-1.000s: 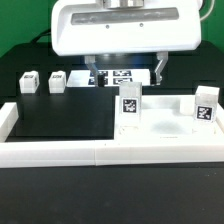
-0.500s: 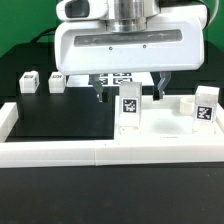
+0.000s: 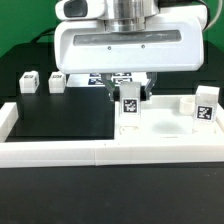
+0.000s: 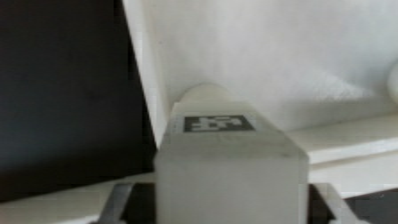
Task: Assemble square table
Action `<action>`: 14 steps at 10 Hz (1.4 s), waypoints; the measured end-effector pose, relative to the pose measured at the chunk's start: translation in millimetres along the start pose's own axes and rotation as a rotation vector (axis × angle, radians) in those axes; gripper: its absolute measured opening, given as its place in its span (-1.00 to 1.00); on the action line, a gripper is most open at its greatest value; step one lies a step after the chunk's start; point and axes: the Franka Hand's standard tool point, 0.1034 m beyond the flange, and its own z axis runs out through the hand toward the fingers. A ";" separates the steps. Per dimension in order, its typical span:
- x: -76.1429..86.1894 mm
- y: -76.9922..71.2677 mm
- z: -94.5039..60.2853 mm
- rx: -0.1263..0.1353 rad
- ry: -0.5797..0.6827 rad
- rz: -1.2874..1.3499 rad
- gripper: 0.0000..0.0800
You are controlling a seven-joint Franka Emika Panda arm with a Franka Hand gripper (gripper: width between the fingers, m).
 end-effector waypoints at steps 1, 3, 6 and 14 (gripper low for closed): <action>-0.1 -0.2 0.0 0.002 0.000 0.064 -0.28; -0.3 -0.9 0.2 0.006 -0.002 0.181 -0.28; 5.1 -0.1 1.8 0.032 -0.019 0.499 -0.27; 7.2 -7.9 6.3 0.087 0.011 1.021 0.06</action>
Offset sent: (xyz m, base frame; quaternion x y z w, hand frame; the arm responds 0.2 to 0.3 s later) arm 0.0000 0.0000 0.0000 0.0000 0.0000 0.1296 0.9916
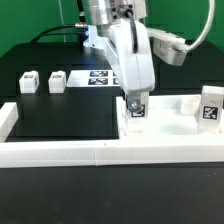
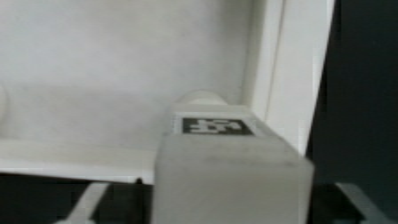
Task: Assemble square table
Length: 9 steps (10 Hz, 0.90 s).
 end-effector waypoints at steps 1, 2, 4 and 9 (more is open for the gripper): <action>-10.1 -4.0 -0.6 -0.008 0.026 -0.174 0.38; -14.0 -8.5 -6.4 -0.005 0.034 -0.280 0.57; -12.0 -7.3 -5.0 -0.009 0.034 -0.410 0.61; 5.3 -4.8 -7.9 -0.035 0.067 -1.092 0.62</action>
Offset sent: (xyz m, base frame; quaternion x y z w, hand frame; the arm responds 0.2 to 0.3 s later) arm 0.0000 0.0000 0.0000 0.0000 0.0000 -0.1296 0.9916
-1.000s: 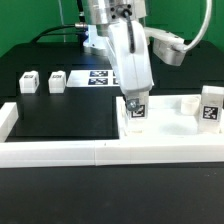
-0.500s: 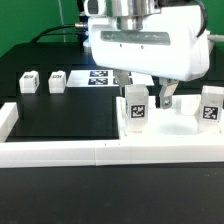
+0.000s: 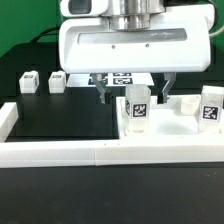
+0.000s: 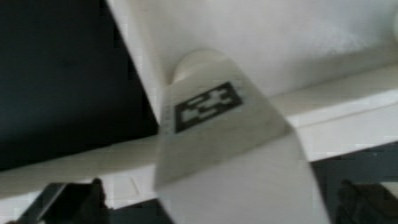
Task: Assemble square table
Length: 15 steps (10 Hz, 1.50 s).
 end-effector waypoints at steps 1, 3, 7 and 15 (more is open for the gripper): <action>1.6 6.1 -0.8 -0.001 0.001 -0.040 0.62; -0.8 6.4 0.8 0.000 -0.003 -0.164 0.62; -1.5 6.4 1.8 0.000 -0.005 -0.124 0.39; -4.3 0.5 3.5 -0.017 -0.031 0.593 -0.27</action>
Offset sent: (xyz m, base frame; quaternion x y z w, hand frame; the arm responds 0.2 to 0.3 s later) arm -0.0060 0.0116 -0.0025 0.0192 -0.0093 0.0249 0.9995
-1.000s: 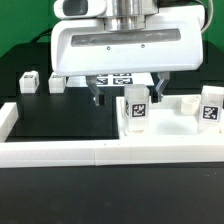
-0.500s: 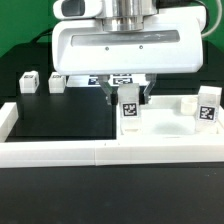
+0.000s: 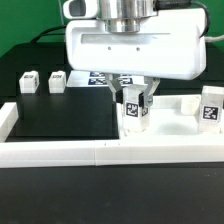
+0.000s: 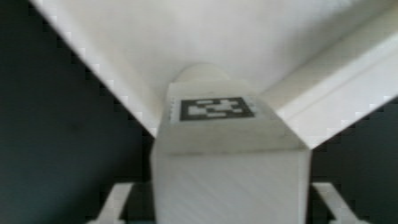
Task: Assemble square table
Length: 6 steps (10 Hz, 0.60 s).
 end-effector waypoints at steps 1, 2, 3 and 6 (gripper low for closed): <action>0.0 1.6 0.2 0.000 -0.010 0.189 -0.27; -0.7 2.8 0.2 0.003 -0.022 0.359 -0.27; -0.1 4.8 1.2 0.021 -0.036 0.501 -0.27; -0.8 10.0 2.5 0.062 -0.090 0.867 -0.27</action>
Offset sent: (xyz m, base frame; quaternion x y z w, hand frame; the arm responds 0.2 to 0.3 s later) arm 0.0245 0.0225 -0.0011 0.2252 -0.0679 0.4618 0.8552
